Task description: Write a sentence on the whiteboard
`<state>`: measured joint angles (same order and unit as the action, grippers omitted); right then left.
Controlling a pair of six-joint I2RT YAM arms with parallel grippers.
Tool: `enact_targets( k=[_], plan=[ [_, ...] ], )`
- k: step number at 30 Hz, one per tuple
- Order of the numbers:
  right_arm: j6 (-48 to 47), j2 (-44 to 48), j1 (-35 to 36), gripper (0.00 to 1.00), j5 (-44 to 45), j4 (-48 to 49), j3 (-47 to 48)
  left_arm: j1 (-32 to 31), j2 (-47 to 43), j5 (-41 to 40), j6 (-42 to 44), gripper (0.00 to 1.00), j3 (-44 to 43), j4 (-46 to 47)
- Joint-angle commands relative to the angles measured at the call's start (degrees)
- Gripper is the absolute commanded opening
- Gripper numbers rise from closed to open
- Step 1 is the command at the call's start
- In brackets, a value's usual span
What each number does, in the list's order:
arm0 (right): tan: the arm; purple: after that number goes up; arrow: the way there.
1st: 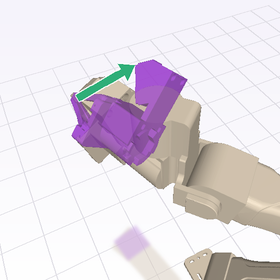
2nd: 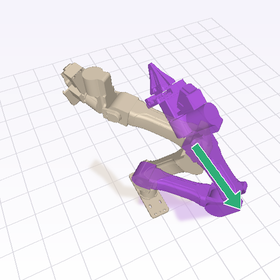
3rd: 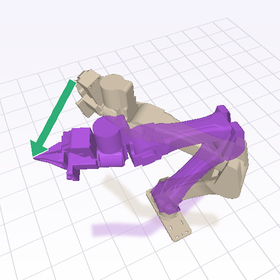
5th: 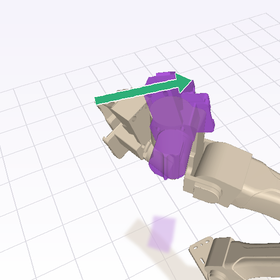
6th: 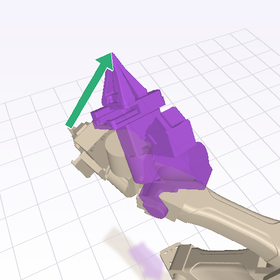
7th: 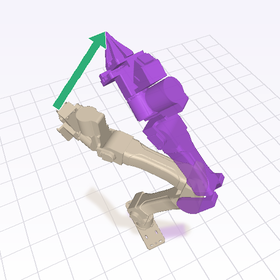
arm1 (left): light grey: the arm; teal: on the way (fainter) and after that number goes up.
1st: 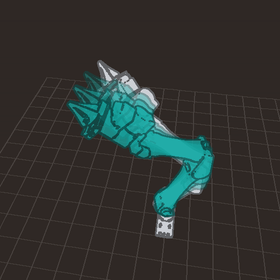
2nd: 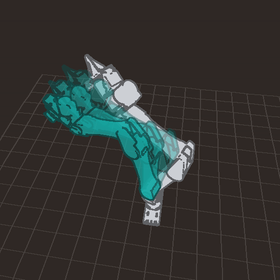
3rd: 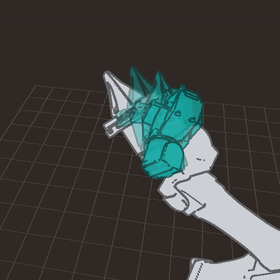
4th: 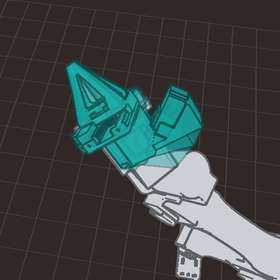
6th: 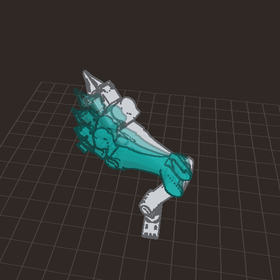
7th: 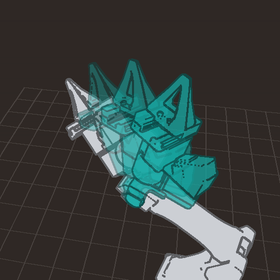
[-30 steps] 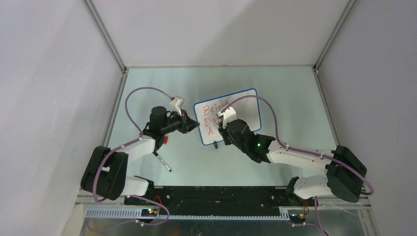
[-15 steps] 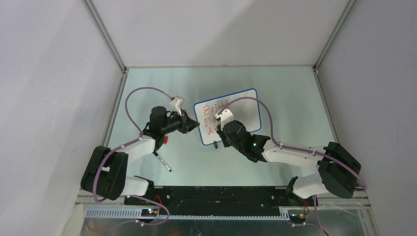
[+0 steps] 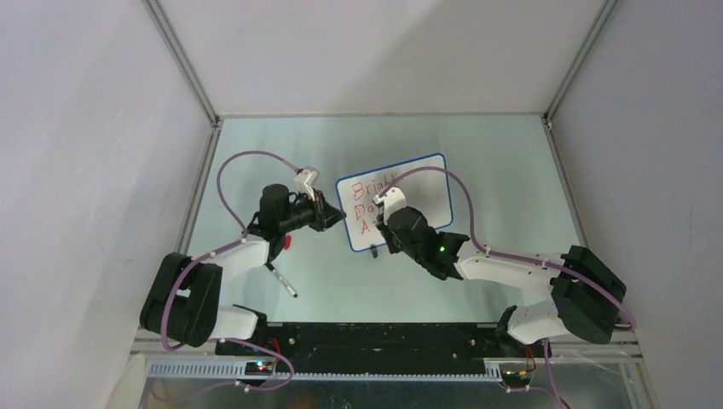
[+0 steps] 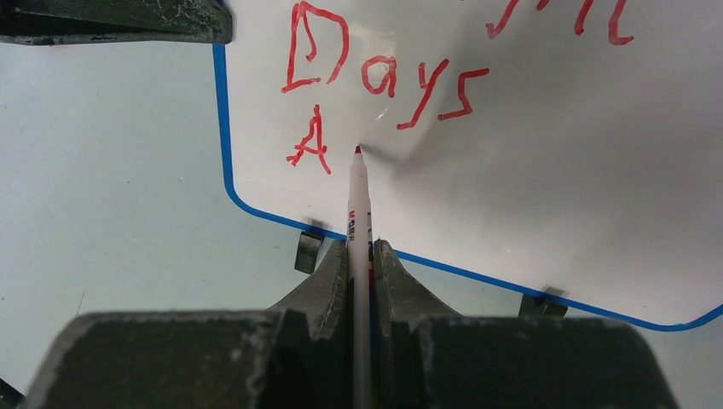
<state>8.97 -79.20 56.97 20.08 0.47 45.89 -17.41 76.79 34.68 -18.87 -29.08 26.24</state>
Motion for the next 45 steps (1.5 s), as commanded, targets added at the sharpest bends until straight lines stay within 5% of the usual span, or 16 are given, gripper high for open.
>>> enact_targets(
  k=[1,45],
  plan=[
    [-0.2,-0.4,-0.5,0.00,0.2,0.7,2.9,-0.3,-1.5,0.7,1.3,0.18,-2.1,1.9],
    [1.0,-1.6,-0.6,0.00,0.0,-4.3,4.0,-0.3,-1.7,0.4,1.6,0.18,-2.2,1.5]
  ],
)
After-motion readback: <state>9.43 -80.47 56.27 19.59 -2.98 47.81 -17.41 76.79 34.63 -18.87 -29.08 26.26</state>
